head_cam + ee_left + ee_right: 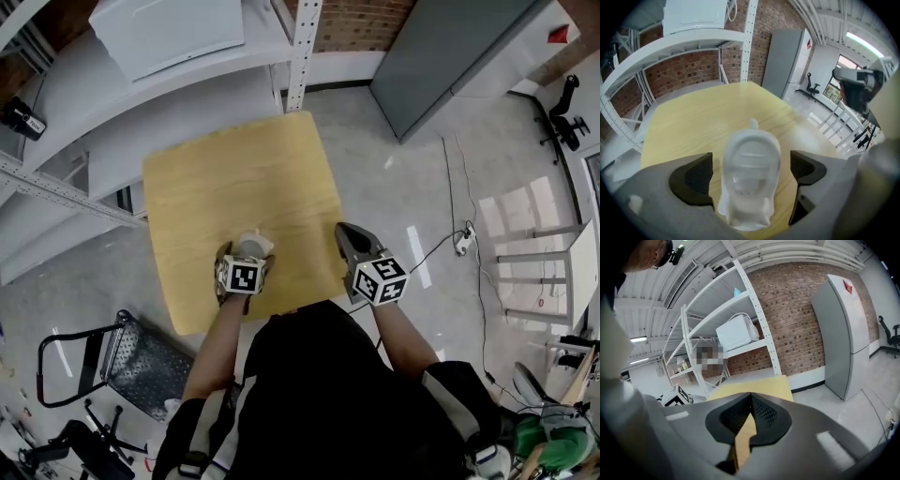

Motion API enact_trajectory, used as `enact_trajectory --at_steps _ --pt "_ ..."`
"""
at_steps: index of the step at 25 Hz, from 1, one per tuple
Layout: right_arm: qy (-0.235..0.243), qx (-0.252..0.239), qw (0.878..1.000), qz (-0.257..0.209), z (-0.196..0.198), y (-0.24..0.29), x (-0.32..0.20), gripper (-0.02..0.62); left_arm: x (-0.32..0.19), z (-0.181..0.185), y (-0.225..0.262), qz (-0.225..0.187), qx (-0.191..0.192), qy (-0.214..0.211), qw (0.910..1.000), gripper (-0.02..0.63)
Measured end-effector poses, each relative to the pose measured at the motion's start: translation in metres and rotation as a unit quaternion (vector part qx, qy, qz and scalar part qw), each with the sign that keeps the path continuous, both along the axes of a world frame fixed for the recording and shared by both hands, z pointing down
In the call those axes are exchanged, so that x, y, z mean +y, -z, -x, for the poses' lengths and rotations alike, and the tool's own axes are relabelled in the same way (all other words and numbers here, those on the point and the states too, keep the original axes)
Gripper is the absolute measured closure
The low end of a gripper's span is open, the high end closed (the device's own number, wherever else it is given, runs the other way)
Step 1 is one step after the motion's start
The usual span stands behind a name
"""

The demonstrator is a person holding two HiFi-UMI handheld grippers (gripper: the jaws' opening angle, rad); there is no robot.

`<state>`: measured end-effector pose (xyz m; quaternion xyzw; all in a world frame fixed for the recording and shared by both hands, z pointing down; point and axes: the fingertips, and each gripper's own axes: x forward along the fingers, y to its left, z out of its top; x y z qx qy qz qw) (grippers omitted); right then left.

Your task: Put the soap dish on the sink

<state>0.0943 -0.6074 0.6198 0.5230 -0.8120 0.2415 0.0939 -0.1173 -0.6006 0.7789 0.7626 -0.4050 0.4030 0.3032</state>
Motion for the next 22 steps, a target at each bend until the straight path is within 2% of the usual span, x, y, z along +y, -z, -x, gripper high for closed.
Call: enact_trajectory --at_steps 3,6,8,12,15,17,18,19,22 --pt "-0.018 0.000 1.000 -0.012 -0.005 0.011 0.007 0.589 -0.006 -0.006 0.038 -0.045 0.054 0.013 0.9974 0.078" --pt "-0.031 -0.009 0.999 -0.027 -0.005 0.024 0.011 0.589 -0.019 -0.001 0.078 -0.106 0.108 0.036 0.9879 0.082" --pt "-0.030 -0.014 0.999 -0.039 -0.004 0.034 0.011 0.589 -0.024 0.004 0.107 -0.148 0.147 0.052 0.9766 0.088" --pt "-0.024 -0.024 0.997 -0.064 -0.003 0.050 0.006 0.589 -0.025 0.019 0.167 -0.231 0.208 0.086 0.9465 0.133" --pt "-0.011 -0.036 0.995 -0.088 -0.002 0.061 0.002 0.589 -0.022 0.034 0.204 -0.289 0.213 0.119 0.9257 0.253" --pt "-0.003 -0.044 0.994 -0.102 -0.006 0.070 0.003 0.589 -0.018 0.042 0.227 -0.336 0.209 0.143 0.9071 0.423" --pt "0.001 -0.049 0.993 -0.108 -0.009 0.075 0.004 0.589 -0.016 0.043 0.237 -0.356 0.207 0.154 0.8981 0.550" --pt "0.005 -0.054 0.992 -0.115 -0.014 0.080 0.005 0.589 -0.012 0.042 0.245 -0.370 0.205 0.162 0.8915 0.604" --pt "0.018 -0.066 0.989 -0.132 -0.030 0.096 0.011 0.589 0.002 0.032 0.257 -0.385 0.204 0.175 0.8831 0.604"
